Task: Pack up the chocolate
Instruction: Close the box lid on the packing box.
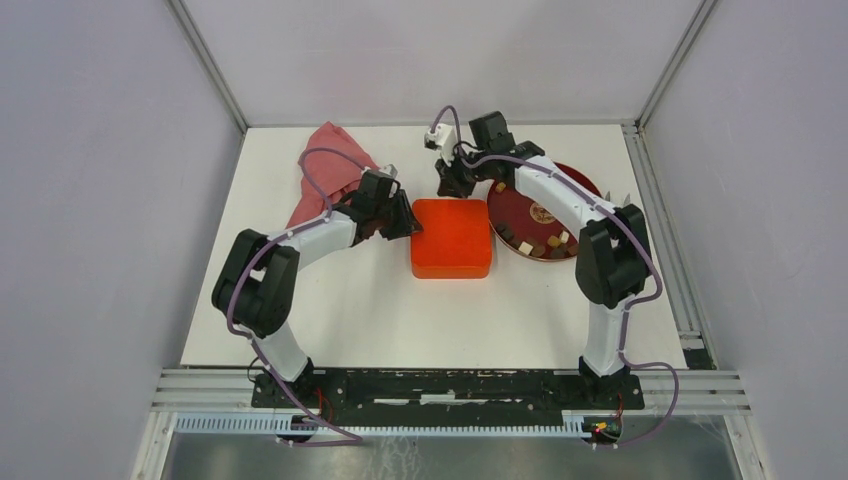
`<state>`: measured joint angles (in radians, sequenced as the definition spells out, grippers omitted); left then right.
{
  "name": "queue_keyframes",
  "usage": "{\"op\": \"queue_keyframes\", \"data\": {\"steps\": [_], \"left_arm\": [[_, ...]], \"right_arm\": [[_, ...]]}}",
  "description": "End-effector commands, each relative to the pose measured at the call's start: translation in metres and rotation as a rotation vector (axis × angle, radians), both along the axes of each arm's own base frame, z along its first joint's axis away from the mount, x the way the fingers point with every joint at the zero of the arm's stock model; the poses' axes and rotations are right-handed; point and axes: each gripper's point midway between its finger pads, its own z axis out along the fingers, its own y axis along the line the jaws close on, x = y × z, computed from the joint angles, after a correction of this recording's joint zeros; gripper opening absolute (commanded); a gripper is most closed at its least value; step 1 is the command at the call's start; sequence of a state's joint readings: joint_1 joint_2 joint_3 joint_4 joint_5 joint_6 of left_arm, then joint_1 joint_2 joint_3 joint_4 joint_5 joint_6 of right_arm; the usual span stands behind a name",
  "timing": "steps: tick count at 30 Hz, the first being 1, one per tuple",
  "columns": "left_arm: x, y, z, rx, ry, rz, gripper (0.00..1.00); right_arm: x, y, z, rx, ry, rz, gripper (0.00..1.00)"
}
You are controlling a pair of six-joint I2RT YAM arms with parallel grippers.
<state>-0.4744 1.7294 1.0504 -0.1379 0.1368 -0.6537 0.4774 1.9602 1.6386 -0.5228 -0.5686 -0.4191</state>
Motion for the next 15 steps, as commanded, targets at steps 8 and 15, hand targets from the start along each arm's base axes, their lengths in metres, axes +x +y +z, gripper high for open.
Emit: {"op": "queue_keyframes", "data": {"steps": [8,15], "left_arm": [[-0.053,0.036,-0.078,0.124,0.236,0.015,0.31],[-0.065,0.041,-0.086,0.118,0.26,0.026,0.27]], "right_arm": [[0.009,0.057,-0.007,-0.037,-0.027,-0.046,0.11],[-0.001,0.038,-0.124,-0.358,0.08,-0.086,0.1]]}}
